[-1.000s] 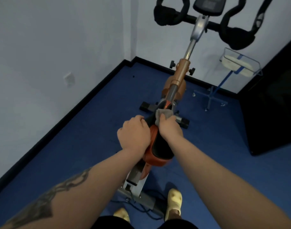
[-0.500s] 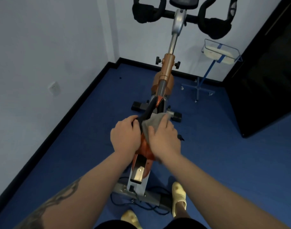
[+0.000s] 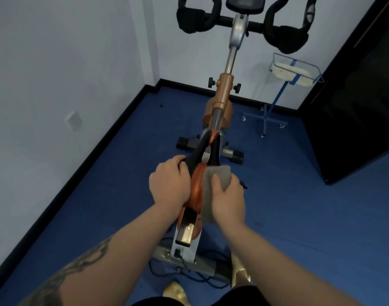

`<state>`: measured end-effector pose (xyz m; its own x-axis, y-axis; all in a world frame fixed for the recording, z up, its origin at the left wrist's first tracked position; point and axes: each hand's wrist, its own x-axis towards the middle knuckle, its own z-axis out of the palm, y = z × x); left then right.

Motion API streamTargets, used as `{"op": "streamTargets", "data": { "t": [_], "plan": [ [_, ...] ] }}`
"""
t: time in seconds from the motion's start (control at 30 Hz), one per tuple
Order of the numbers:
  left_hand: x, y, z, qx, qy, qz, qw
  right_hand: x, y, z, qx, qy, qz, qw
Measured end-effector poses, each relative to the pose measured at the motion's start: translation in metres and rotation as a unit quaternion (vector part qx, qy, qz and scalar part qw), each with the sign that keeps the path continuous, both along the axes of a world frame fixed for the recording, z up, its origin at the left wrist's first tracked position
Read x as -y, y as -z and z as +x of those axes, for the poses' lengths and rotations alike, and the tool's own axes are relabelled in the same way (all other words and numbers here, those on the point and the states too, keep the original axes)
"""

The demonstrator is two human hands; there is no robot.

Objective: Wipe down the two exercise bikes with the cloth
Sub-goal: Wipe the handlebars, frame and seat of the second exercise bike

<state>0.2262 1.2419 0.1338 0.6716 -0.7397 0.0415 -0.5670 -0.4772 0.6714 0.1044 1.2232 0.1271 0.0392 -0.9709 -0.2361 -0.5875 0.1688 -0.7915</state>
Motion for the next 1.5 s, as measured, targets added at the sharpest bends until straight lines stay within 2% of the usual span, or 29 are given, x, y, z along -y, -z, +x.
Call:
{"op": "streamTargets", "data": {
  "t": [0.07,0.13,0.23,0.3,0.4,0.47,0.5,0.6,0.67,0.73,0.8,0.87,0.93,1.0,1.03,1.1,1.13,1.17,1.23,1.33,1.37,1.4,1.47,1.5],
  "plan": [
    [-0.001,-0.001,-0.001,-0.002,-0.001,0.002,1.000,0.038,-0.007,0.001,-0.023,-0.006,0.100,0.995],
    [-0.001,0.000,-0.001,-0.001,-0.004,0.002,1.000,0.049,-0.012,0.004,-0.032,-0.027,0.126,0.991],
    [-0.001,0.000,-0.001,0.000,-0.004,0.001,1.000,0.009,-0.003,0.000,-0.095,-0.084,-0.028,0.992],
    [0.000,0.000,-0.002,0.005,-0.006,0.001,1.000,0.005,-0.003,-0.004,-0.128,-0.112,-0.079,0.982],
    [0.001,-0.001,-0.002,0.010,-0.007,0.006,1.000,0.055,-0.014,0.017,-0.167,-0.124,0.044,0.977],
    [0.001,-0.001,-0.002,0.009,-0.011,0.004,1.000,0.076,-0.020,0.030,-0.167,-0.104,0.090,0.976],
    [0.000,-0.001,-0.002,0.011,-0.013,0.004,1.000,0.074,-0.019,0.033,-0.177,-0.110,0.075,0.975],
    [0.000,0.001,-0.003,0.016,-0.023,-0.008,1.000,0.047,-0.008,0.022,-0.209,-0.170,-0.052,0.962],
    [0.001,0.002,-0.003,0.019,-0.034,-0.013,0.999,0.052,-0.002,0.018,-0.196,-0.176,-0.065,0.963],
    [0.002,0.003,-0.004,0.018,-0.040,-0.011,0.999,0.079,0.002,0.031,-0.165,-0.152,0.007,0.974],
    [0.002,0.002,-0.005,0.019,-0.051,-0.012,0.998,0.109,0.007,0.046,-0.098,-0.121,0.053,0.986],
    [0.002,0.002,-0.007,0.025,-0.070,-0.017,0.997,0.134,0.011,0.053,-0.041,-0.115,0.034,0.992],
    [0.002,0.002,-0.009,0.020,-0.106,-0.019,0.994,0.155,0.013,0.053,-0.057,-0.167,-0.026,0.984],
    [0.001,0.003,-0.013,0.003,-0.158,-0.027,0.987,0.166,0.012,0.050,-0.137,-0.265,-0.140,0.944],
    [0.001,0.003,-0.016,-0.005,-0.189,-0.037,0.981,0.167,0.011,0.049,-0.173,-0.327,-0.209,0.905],
    [0.002,0.003,-0.024,-0.009,-0.250,-0.066,0.966,0.162,0.007,0.048,-0.211,-0.469,-0.336,0.789],
    [0.003,0.002,-0.028,-0.011,-0.277,-0.079,0.957,0.160,0.004,0.047,-0.210,-0.530,-0.369,0.734],
    [0.004,0.002,-0.032,-0.021,-0.302,-0.088,0.949,0.162,0.001,0.045,-0.199,-0.579,-0.376,0.695],
    [0.007,0.002,-0.041,-0.064,-0.350,-0.098,0.929,0.175,-0.007,0.044,-0.190,-0.629,-0.352,0.667],
    [0.006,0.006,-0.059,-0.117,-0.377,-0.122,0.910,0.191,-0.017,0.058,-0.261,-0.563,-0.314,0.719],
    [0.004,0.008,-0.068,-0.125,-0.374,-0.131,0.910,0.185,-0.017,0.065,-0.296,-0.555,-0.330,0.704],
    [0.002,0.011,-0.076,-0.137,-0.365,-0.137,0.911,0.171,-0.014,0.068,-0.293,-0.570,-0.343,0.687],
    [-0.001,0.015,-0.092,-0.181,-0.363,-0.153,0.901,0.139,-0.006,0.067,-0.215,-0.645,-0.364,0.636],
    [-0.002,0.017,-0.097,-0.212,-0.360,-0.161,0.894,0.131,-0.008,0.063,-0.164,-0.679,-0.325,0.637]
  ]
}}
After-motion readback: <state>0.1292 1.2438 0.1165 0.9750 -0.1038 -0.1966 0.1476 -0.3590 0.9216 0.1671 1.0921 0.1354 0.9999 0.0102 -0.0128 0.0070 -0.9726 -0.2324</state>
